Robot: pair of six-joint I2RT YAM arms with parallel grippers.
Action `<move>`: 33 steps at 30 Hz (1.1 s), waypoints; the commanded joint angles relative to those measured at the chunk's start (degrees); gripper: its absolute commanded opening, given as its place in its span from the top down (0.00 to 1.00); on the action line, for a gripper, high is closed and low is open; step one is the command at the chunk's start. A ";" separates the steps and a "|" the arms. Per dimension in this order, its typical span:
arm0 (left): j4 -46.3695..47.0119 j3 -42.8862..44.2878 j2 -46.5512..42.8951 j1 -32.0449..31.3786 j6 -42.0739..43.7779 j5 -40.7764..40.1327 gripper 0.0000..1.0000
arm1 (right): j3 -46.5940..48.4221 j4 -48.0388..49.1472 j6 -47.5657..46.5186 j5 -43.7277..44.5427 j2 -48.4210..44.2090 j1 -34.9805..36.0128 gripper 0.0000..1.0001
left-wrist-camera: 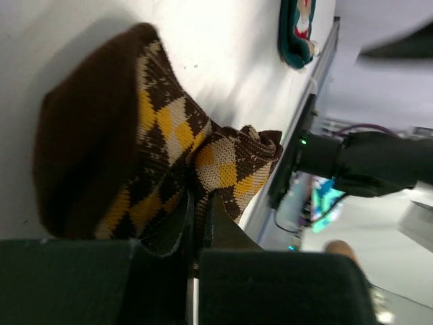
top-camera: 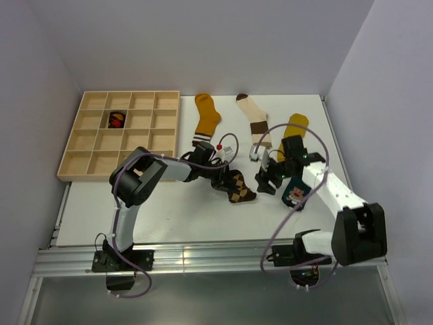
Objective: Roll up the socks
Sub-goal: Roll the sock at the center of the board.
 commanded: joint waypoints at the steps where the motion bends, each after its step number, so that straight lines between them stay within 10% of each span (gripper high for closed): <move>1: -9.13 0.15 4.55 -0.34 -2.38 1.86 0.99 | -7.59 9.80 -6.86 6.01 -7.46 6.89 0.30; 24: -13.10 4.19 8.60 0.02 -2.03 6.60 1.00 | -25.38 36.29 -10.91 25.37 -9.25 31.69 0.27; 28: -13.80 4.81 8.60 0.01 -1.06 7.13 1.00 | -24.05 37.09 -10.47 26.43 -5.47 31.96 0.40; 30: -14.59 5.33 8.25 0.02 -0.36 6.61 1.00 | -22.92 35.95 -10.20 26.52 -4.24 31.96 0.65; 33: -16.70 5.60 6.58 0.10 0.87 4.33 0.94 | -21.16 31.65 -10.29 26.17 -3.09 31.96 0.78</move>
